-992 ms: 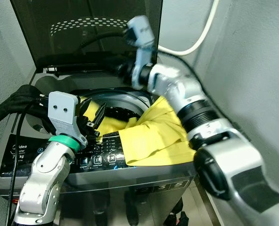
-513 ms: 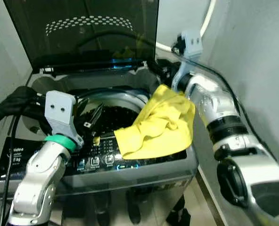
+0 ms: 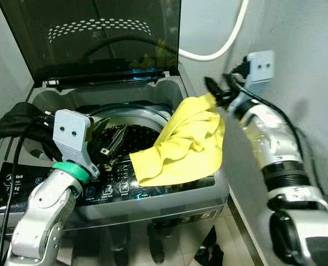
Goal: Clothes washing
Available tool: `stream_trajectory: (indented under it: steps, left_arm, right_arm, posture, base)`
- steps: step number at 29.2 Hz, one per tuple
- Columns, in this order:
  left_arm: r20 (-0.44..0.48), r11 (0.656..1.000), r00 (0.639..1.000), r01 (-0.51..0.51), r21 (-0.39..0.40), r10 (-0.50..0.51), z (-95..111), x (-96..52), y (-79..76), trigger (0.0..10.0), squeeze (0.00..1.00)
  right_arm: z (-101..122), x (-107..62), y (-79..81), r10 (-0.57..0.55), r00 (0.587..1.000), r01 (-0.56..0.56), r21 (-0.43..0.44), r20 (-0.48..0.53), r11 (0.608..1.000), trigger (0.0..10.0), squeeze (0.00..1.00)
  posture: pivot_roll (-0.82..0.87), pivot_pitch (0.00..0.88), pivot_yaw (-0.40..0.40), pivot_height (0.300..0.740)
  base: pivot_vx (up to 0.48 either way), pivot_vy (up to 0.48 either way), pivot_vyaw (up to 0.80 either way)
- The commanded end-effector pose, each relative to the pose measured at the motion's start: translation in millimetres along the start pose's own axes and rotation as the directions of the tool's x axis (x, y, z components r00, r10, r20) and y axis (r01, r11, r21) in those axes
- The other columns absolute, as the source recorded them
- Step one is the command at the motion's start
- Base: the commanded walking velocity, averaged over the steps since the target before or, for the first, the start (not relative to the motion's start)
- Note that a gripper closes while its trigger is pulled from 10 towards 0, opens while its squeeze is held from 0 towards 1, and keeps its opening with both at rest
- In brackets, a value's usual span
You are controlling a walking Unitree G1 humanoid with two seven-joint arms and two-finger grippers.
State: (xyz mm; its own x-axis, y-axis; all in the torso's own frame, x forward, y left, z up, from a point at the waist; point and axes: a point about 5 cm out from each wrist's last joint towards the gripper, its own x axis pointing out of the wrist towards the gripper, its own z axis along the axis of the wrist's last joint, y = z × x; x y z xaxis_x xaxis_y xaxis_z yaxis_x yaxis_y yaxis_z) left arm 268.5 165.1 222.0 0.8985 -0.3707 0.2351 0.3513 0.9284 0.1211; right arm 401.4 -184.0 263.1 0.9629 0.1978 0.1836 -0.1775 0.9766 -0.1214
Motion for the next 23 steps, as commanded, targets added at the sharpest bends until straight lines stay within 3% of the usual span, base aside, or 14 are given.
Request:
stream_trajectory:
  steps: [1, 3, 7, 10, 13, 15, 17, 22, 23]
  left_arm:
    - [-0.005, 1.0, 1.0, -0.005, 0.008, 0.006, 0.3, -3.1, 1.9, 10.0, 0.0]
    - [-0.009, 1.0, 1.0, -0.005, 0.01, 0.005, 0.1, -5.2, 3.0, 10.0, 0.0]
    - [-0.012, 1.0, 1.0, -0.007, 0.01, 0.007, 0.4, -5.8, 3.5, 10.0, 0.0]
    - [-0.009, 1.0, 1.0, -0.005, 0.009, 0.005, 1.1, -5.0, 2.7, 10.0, 0.0]
    - [-0.008, 1.0, 1.0, -0.005, 0.009, 0.005, 1.2, -4.9, 2.5, 10.0, 0.0]
    - [-0.005, 1.0, 1.0, -0.004, 0.009, 0.004, 1.9, -4.5, 2.4, 10.0, 0.0]
    - [-0.003, 1.0, 1.0, -0.004, 0.009, 0.004, 2.1, -4.4, 2.4, 10.0, 0.0]
    - [0.0, 1.0, 1.0, -0.007, 0.009, 0.007, 2.9, -3.9, 2.7, 10.0, 0.0]
    - [0.0, 1.0, 1.0, -0.007, 0.009, 0.007, 2.9, -3.9, 2.7, 10.0, 0.0]
  right_arm:
    - [-15.2, -1.3, 7.9, 0.021, 0.996, -0.027, -0.069, -0.083, 0.997, 10.0, 0.0]
    - [-26.8, -4.6, 13.1, 0.039, 0.987, -0.06, -0.136, -0.153, 0.989, 10.0, 0.0]
    - [-43.4, -8.1, 29.8, 0.076, 0.971, -0.116, -0.166, -0.229, 0.979, 10.0, 0.0]
    - [-48.1, -6.8, 48.2, 0.12, 0.963, -0.157, -0.139, -0.24, 0.978, 10.0, 0.0]
    - [-47.3, -5.9, 52.8, 0.132, 0.964, -0.164, -0.127, -0.232, 0.978, 10.0, 0.0]
    - [-36.0, -0.7, 70.7, 0.191, 0.965, -0.202, -0.046, -0.178, 0.978, 10.0, 0.0]
    - [-30.7, 1.3, 77.0, 0.212, 0.965, -0.217, -0.017, -0.153, 0.976, 10.0, 0.0]
    - [34.0, 10.2, 113.5, 0.367, 0.927, -0.376, 0.191, 0.079, 0.907, 10.0, 0.0]
    - [34.0, 10.2, 113.5, 0.367, 0.927, -0.376, 0.191, 0.079, 0.907, 10.0, 0.0]
  posture:
    - [0.19, 0.036, 0.067, 0.74]
    - [0.19, 0.038, 0.063, 0.74]
    - [0.2, 0.04, 0.06, 0.74]
    - [0.2, 0.039, 0.058, 0.74]
    - [0.2, 0.039, 0.058, 0.74]
    - [0.2, 0.039, 0.058, 0.74]
    - [0.2, 0.039, 0.058, 0.74]
    - [0.19, 0.039, 0.058, 0.74]
    - [0.19, 0.039, 0.058, 0.74]
  base:
    - [0.0, 0.0, 0.0]
    - [0.0, 0.0, 0.0]
    - [0.0, 0.0, 0.0]
    - [0.0, 0.0, 0.0]
    - [0.0, 0.0, 0.0]
    - [0.0, 0.0, 0.0]
    - [0.0, 0.0, 0.0]
    - [0.0, 0.0, 0.0]
    - [0.0, 0.0, 0.0]
